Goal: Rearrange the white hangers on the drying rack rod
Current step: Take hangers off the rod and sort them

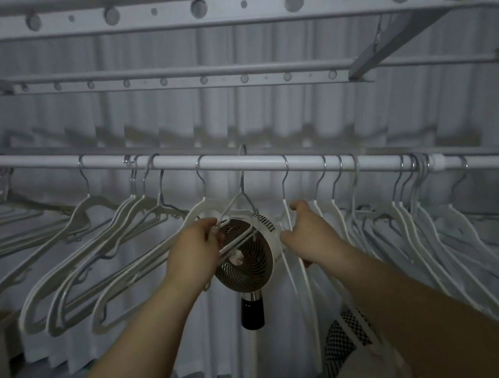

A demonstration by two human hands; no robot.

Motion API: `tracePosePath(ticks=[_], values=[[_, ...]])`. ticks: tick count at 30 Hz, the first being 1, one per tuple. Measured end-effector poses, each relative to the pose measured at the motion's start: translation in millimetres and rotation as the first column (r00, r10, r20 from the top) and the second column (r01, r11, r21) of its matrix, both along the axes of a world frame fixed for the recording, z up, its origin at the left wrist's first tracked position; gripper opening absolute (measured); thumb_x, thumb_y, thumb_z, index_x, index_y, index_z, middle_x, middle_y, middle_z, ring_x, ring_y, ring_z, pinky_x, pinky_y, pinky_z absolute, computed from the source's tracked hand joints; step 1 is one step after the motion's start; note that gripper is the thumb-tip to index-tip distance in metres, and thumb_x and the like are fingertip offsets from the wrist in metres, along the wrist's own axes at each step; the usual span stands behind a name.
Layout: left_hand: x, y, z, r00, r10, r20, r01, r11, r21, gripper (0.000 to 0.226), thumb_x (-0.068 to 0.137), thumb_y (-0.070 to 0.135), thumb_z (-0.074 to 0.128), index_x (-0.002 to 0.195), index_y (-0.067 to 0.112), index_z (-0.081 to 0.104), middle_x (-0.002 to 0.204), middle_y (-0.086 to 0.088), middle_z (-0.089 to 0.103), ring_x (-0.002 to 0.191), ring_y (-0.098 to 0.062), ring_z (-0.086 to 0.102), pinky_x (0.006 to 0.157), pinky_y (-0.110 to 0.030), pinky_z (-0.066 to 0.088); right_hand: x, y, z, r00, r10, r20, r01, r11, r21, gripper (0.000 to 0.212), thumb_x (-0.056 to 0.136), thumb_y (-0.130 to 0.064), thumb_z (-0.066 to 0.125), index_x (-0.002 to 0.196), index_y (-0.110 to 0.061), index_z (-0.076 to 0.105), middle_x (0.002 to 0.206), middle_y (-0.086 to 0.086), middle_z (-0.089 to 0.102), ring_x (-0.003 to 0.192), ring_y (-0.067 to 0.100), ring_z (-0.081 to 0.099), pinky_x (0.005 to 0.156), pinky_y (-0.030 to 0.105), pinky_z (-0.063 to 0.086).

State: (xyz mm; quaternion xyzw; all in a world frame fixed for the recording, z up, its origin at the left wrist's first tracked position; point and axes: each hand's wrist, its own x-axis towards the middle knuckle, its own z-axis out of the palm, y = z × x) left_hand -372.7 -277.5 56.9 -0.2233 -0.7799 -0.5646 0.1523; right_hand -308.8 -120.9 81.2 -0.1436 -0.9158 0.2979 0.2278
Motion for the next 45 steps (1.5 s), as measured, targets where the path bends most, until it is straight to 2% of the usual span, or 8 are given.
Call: tracePosePath(ticks=[4,9,14,24,28,33,38,45], values=[[7.9,-4.4,-14.1,0.999,0.046,0.021,-0.047,0.999,0.022,0.023,0.092,0.006,0.042,0.104,0.006,0.062,0.07,0.002,0.061,0.075,-0.026,0.063,0.07,-0.035,0.048,11.0,5.4,9.5,0.998,0.03,0.054,-0.036,0.993,0.115,0.057,0.087,-0.025,0.051,0.136,-0.013,0.023,0.071,-0.001,0.049,0.052,0.014,0.05,0.037,0.019,0.039],[32.9,-36.2,-34.6,0.995,0.101,0.005,-0.101,0.994,-0.034,0.025,0.092,0.007,0.043,0.111,0.011,0.06,0.072,0.014,0.06,0.066,-0.005,0.059,0.056,-0.023,0.04,17.0,-3.2,20.3,0.996,0.084,0.018,-0.083,0.885,0.458,0.051,0.088,-0.033,0.05,0.132,-0.014,0.033,0.129,0.01,0.043,0.113,0.028,0.048,0.077,0.03,0.036],[63.9,-85.0,-44.1,0.995,0.102,-0.012,-0.102,0.975,-0.198,0.022,0.093,0.011,0.043,0.101,0.028,0.053,0.078,0.019,0.061,0.07,-0.001,0.062,0.056,-0.017,0.042,18.9,-33.1,21.8,0.969,0.226,0.102,-0.247,0.83,0.5,0.04,0.088,-0.032,0.052,0.122,-0.011,0.048,0.124,0.01,0.046,0.11,0.025,0.049,0.08,0.028,0.038],[129.9,-200.3,-45.0,0.969,0.193,-0.155,-0.235,0.916,-0.326,0.022,0.089,0.021,0.053,0.076,0.039,0.051,0.073,0.018,0.063,0.073,0.0,0.064,0.07,-0.025,0.052,13.3,-95.4,-2.6,0.897,0.206,0.391,-0.351,0.869,0.348,0.044,0.088,-0.033,0.054,0.116,0.001,0.053,0.123,0.018,0.057,0.108,0.028,0.056,0.076,0.029,0.045],[152.6,-251.0,-37.9,0.984,0.16,-0.076,-0.174,0.956,-0.236,0.025,0.087,0.011,0.053,0.073,0.031,0.057,0.058,0.011,0.067,0.062,0.002,0.064,0.059,-0.007,0.045,20.2,-130.1,-15.5,0.847,0.477,0.235,-0.452,0.879,-0.154,0.051,0.088,-0.031,0.055,0.133,-0.014,0.039,0.094,0.001,0.061,0.062,0.008,0.059,0.045,0.017,0.039],[168.0,-300.0,-44.1,0.991,0.134,0.026,-0.129,0.981,-0.143,0.026,0.088,0.003,0.051,0.074,0.02,0.063,0.049,0.007,0.065,0.047,0.004,0.058,0.046,-0.005,0.041,43.6,-159.5,-24.8,0.754,0.652,0.074,-0.53,0.672,-0.517,0.021,0.094,-0.022,0.043,0.095,-0.01,0.06,0.062,-0.003,0.068,0.038,0.003,0.052,0.035,0.014,0.038],[179.3,-319.2,-57.2,0.992,0.049,0.115,-0.036,0.993,-0.115,0.026,0.088,0.0,0.049,0.078,0.018,0.064,0.047,0.009,0.064,0.048,0.005,0.057,0.05,-0.006,0.044,74.4,-183.8,-40.2,0.834,0.501,0.231,-0.419,0.848,-0.324,0.024,0.095,-0.03,0.041,0.078,-0.016,0.051,0.074,0.003,0.056,0.033,0.002,0.049,0.034,0.014,0.036],[179.3,-324.2,-66.5,0.981,0.024,0.195,-0.035,0.998,0.054,0.027,0.086,0.0,0.052,0.073,0.018,0.067,0.049,0.007,0.066,0.054,-0.002,0.06,0.051,-0.007,0.047,107.4,-185.9,-30.5,0.748,0.659,0.074,-0.536,0.667,-0.517,0.024,0.096,-0.016,0.039,0.082,-0.013,0.058,0.041,-0.009,0.058,0.036,0.001,0.05,0.037,0.012,0.039]])
